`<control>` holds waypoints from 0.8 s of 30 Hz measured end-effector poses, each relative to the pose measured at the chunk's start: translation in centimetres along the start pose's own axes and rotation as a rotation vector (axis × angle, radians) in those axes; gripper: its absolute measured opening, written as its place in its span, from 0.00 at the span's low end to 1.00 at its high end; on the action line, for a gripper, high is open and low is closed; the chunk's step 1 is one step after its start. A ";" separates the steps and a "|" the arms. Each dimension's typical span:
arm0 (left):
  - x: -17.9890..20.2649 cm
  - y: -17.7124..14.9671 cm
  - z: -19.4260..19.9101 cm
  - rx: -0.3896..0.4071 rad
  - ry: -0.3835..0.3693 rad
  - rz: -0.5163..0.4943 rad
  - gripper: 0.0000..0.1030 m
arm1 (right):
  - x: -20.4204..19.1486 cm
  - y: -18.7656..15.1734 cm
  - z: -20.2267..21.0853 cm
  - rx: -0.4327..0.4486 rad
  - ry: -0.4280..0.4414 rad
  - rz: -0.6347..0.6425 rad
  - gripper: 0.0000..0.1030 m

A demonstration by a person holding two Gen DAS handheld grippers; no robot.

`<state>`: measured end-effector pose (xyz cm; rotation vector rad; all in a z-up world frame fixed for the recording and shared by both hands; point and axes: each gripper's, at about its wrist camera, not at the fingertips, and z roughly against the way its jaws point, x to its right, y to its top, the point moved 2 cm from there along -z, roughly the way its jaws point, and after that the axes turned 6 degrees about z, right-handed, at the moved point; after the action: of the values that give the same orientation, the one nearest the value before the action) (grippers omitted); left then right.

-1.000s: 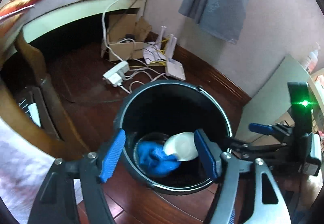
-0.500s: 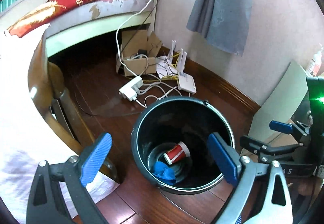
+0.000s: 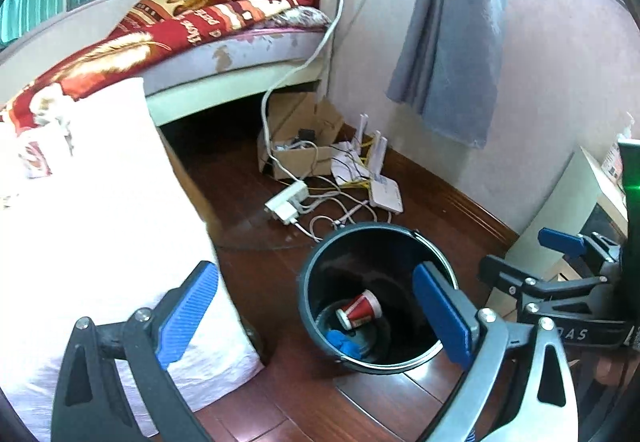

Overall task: Collect trash
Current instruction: 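Open both tools to drop the towel and cup into the bin, then grasp the blue face mask with the left tool while the right tool grasps the blue-white bowl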

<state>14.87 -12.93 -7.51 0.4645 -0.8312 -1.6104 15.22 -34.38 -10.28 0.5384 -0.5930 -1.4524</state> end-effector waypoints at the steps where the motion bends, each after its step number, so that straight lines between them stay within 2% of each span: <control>1: -0.2 0.1 0.2 0.005 0.005 0.003 0.96 | -0.3 0.2 0.3 0.009 0.003 0.006 1.00; 17: -4.7 0.9 4.8 0.087 0.078 0.063 0.96 | -4.9 3.0 2.2 0.087 0.050 0.063 1.00; 21: -6.9 0.9 6.3 0.122 0.123 0.087 0.96 | -7.1 4.0 2.5 0.114 0.098 0.095 1.00; 24: -9.4 0.9 7.7 0.151 0.185 0.113 0.96 | -9.4 4.9 3.0 0.144 0.131 0.127 1.00</control>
<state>12.06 -1.95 -3.13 0.6523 -0.8266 -1.3838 16.63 -24.68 -5.23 0.6913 -0.6192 -1.2507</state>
